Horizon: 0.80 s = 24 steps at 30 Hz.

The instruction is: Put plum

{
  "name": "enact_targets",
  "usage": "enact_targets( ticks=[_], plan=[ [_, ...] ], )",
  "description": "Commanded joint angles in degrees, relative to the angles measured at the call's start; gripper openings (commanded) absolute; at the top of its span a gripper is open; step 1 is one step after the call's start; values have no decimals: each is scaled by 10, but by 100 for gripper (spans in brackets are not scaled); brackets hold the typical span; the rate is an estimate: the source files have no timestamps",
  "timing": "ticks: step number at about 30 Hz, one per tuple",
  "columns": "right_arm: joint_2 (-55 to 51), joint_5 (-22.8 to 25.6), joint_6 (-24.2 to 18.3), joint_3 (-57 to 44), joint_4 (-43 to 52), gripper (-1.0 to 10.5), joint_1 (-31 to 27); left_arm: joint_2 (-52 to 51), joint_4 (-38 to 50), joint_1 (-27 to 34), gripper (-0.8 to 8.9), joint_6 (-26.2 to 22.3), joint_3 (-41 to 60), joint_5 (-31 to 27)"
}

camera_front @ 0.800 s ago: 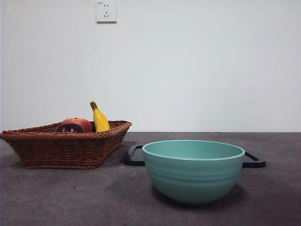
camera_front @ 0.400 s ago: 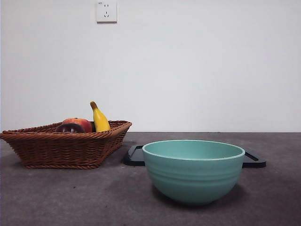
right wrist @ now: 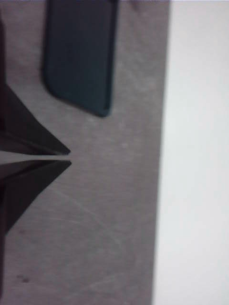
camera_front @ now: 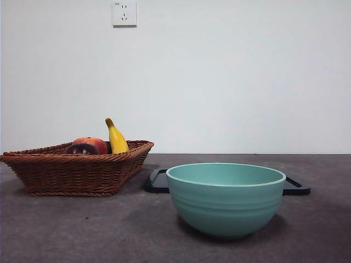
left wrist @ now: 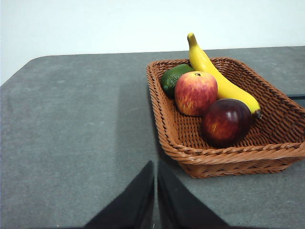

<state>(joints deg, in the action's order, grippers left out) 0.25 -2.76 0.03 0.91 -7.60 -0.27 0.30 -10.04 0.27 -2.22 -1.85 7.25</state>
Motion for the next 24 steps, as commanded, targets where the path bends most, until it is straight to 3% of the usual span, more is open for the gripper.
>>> enact_targets(
  ticks=[1,24],
  plan=[
    [0,6,4,-3,-23,8,1,-1,-5,1,9,1,12,-1],
    [0,13,8,-3,-14,8,1,-1,-5,1,9,1,12,-1]
  ],
)
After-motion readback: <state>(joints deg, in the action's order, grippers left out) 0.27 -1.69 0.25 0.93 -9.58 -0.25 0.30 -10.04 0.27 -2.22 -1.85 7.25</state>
